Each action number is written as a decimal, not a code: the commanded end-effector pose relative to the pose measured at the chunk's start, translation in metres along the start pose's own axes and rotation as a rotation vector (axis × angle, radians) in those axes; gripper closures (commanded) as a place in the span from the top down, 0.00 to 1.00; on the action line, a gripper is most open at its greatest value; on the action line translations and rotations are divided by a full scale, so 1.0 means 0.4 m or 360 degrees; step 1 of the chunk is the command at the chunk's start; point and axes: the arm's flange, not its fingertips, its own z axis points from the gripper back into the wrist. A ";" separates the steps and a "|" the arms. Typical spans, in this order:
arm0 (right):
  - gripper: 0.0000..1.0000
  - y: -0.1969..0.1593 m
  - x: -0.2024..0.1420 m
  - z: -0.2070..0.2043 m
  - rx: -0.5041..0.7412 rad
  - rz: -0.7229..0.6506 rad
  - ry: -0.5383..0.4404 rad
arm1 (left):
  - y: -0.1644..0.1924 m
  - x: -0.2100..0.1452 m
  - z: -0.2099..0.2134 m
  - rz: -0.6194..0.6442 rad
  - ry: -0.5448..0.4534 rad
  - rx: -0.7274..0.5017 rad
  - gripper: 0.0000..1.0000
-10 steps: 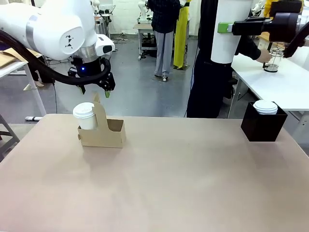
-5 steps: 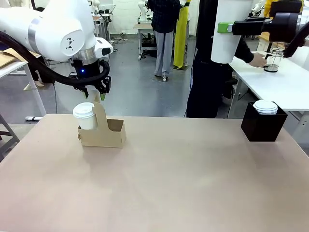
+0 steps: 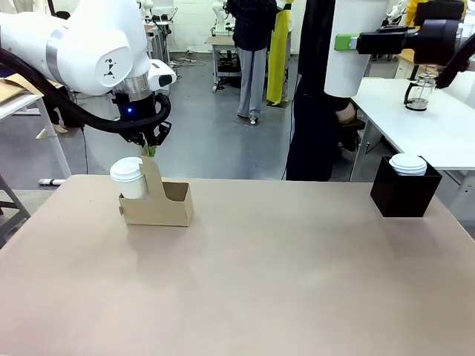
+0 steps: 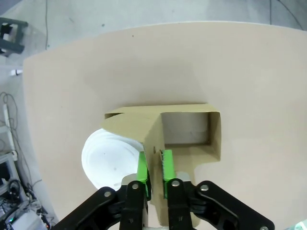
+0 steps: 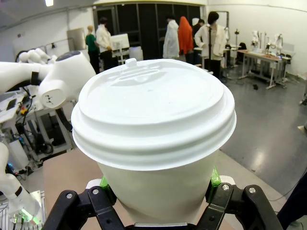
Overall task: Pour a drink into a cup and package it in a carrier.
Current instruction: Position the Cup Carrier in the center of the table.
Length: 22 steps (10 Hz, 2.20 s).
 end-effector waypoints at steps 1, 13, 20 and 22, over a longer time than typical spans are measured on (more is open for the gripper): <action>0.80 0.003 0.009 -0.007 0.0001 -0.0005 -0.0048 | 0.002 0.004 0.000 0.0043 0.0016 -0.0021 0.00; 0.80 0.003 0.009 -0.007 0.0001 -0.0005 -0.0048 | -0.121 -0.039 0.193 0.0104 0.0051 -0.0022 0.02; 0.80 0.003 0.009 -0.007 0.0001 -0.0005 -0.0048 | -0.492 -0.243 0.316 0.0244 0.0020 0.0016 0.02; 0.80 0.003 0.009 -0.007 0.0001 -0.0005 -0.0048 | -0.567 -0.295 0.279 0.0281 0.0007 0.0000 0.02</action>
